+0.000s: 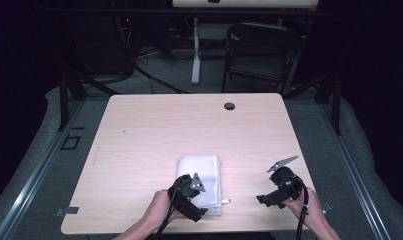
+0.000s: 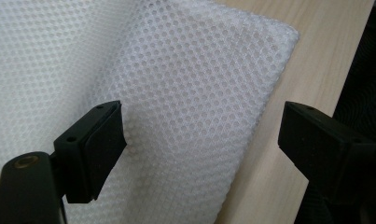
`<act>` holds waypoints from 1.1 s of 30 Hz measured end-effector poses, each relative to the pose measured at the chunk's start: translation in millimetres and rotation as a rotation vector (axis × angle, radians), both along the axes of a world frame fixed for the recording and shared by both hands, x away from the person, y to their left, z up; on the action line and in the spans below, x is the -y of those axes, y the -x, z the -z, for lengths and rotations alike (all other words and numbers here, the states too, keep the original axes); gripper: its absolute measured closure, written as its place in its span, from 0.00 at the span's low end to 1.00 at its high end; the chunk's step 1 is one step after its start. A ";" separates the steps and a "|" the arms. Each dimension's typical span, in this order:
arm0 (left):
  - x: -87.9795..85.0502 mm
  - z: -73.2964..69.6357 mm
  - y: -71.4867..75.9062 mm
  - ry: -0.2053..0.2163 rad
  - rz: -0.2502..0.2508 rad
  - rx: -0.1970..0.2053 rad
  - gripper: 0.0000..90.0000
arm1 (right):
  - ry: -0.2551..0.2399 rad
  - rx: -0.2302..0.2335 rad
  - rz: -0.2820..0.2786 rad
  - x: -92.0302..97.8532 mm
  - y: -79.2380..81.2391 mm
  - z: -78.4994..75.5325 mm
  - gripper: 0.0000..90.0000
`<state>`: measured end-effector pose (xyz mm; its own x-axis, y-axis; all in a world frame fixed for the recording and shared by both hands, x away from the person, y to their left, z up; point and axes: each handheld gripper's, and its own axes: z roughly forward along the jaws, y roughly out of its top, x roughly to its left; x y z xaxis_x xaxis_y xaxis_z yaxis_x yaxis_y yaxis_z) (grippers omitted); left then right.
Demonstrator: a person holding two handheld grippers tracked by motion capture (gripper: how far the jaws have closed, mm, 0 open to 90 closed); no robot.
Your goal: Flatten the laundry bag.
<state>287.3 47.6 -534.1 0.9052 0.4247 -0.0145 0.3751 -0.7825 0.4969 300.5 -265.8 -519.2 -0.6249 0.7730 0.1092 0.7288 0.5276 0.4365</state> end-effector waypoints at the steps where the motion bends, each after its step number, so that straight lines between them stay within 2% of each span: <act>1: 4.5 3.4 -0.5 -0.021 0.007 0.003 0.19 | -0.008 -0.003 -0.002 -1.0 0.3 0.3 0.08; 6: 16.5 13.7 -1.1 -0.080 0.010 0.018 0.23 | -0.008 0.001 -0.009 -2.0 1.2 0.4 0.09; 8: 18.6 16.1 -1.3 -0.097 0.013 0.026 0.28 | -0.011 0.002 -0.006 -2.5 1.7 0.5 0.09; 12: 20.8 18.6 -1.1 -0.111 0.008 0.037 0.32 | 0.001 -0.004 -0.015 -3.1 1.5 1.0 0.10; 14: 21.2 18.4 -1.0 -0.109 0.009 0.043 0.35 | -0.020 -0.004 -0.005 -4.9 2.1 2.7 0.11; 16: 21.5 18.2 -0.3 -0.107 0.011 0.043 0.39 | 0.004 -0.013 -0.026 -5.3 1.6 1.4 0.12; 18: 21.0 18.0 -0.7 -0.097 0.016 0.042 0.46 | -0.007 -0.015 -0.030 -6.2 2.0 1.8 0.12; 22: 20.0 17.7 -1.7 -0.091 0.017 0.037 0.50 | 0.000 -0.012 -0.031 -6.8 2.3 1.9 0.13; 23: 18.4 17.7 -3.4 -0.079 0.014 0.024 0.51 | 0.015 -0.013 -0.036 -7.2 2.2 1.9 0.14; 25: 16.9 17.4 -4.6 -0.065 0.012 0.013 0.57 | 0.006 -0.012 -0.038 -8.7 2.5 2.0 0.14; 27: 15.8 17.2 -5.2 -0.063 0.011 0.019 0.60 | 0.002 -0.015 -0.042 -10.5 2.7 1.7 0.14; 28: 15.8 17.2 -5.2 -0.063 0.011 0.019 0.62 | 0.020 -0.011 -0.048 -11.1 2.7 1.3 0.15; 29: 14.6 17.2 -6.3 -0.057 0.007 0.017 0.64 | 0.012 -0.014 -0.053 -12.2 3.0 1.4 0.15; 30: 14.6 17.2 -6.3 -0.057 0.007 0.017 0.65 | 0.023 -0.008 -0.056 -12.4 3.0 1.2 0.15; 31: 13.3 17.0 -7.9 -0.053 0.004 0.011 0.67 | 0.007 -0.006 -0.048 -14.0 3.7 1.9 0.15; 33: 12.7 17.4 -8.6 -0.049 -0.003 0.011 0.69 | 0.006 -0.014 -0.059 -14.8 3.2 2.3 0.16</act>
